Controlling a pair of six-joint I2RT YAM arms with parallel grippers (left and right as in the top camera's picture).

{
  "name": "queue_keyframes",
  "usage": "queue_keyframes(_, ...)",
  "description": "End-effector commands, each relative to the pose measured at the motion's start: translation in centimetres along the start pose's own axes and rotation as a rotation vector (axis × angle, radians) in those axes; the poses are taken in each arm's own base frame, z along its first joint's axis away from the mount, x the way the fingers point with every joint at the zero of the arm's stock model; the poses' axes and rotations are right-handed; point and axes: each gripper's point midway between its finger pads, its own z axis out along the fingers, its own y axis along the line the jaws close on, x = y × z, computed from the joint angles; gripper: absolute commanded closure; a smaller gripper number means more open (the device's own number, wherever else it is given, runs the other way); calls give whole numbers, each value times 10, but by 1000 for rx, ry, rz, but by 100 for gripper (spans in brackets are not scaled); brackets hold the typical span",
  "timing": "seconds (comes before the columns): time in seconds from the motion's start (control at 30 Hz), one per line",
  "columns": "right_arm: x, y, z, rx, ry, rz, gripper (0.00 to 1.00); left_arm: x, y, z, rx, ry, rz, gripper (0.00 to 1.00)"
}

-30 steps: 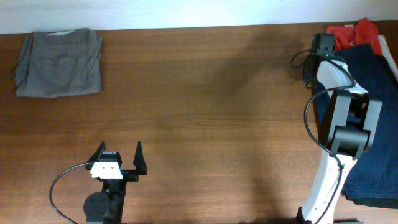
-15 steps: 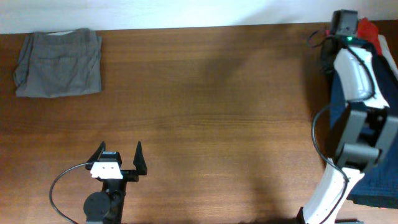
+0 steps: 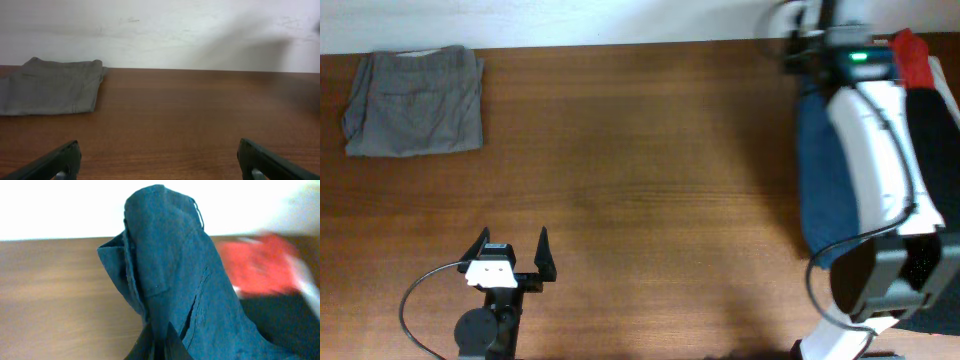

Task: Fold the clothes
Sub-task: 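Lift the navy shorts with the right gripper and drag them to table center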

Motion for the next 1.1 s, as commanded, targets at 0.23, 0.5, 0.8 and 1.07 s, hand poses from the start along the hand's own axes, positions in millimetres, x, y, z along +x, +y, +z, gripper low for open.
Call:
queue_keyframes(0.23,63,296,-102,-571,44,-282,96,2,0,0,1,2,12,1)
queue_keyframes(0.5,58,332,-125,-646,-9,-221,90,2,0,0,1,2,12,1)
queue_keyframes(0.8,41,219,-91,-343,49,-135,2,2,0,0,1,2,12,1)
queue_keyframes(1.07,112,83,-44,-212,482,59,2,2,0,0,1,2,12,1)
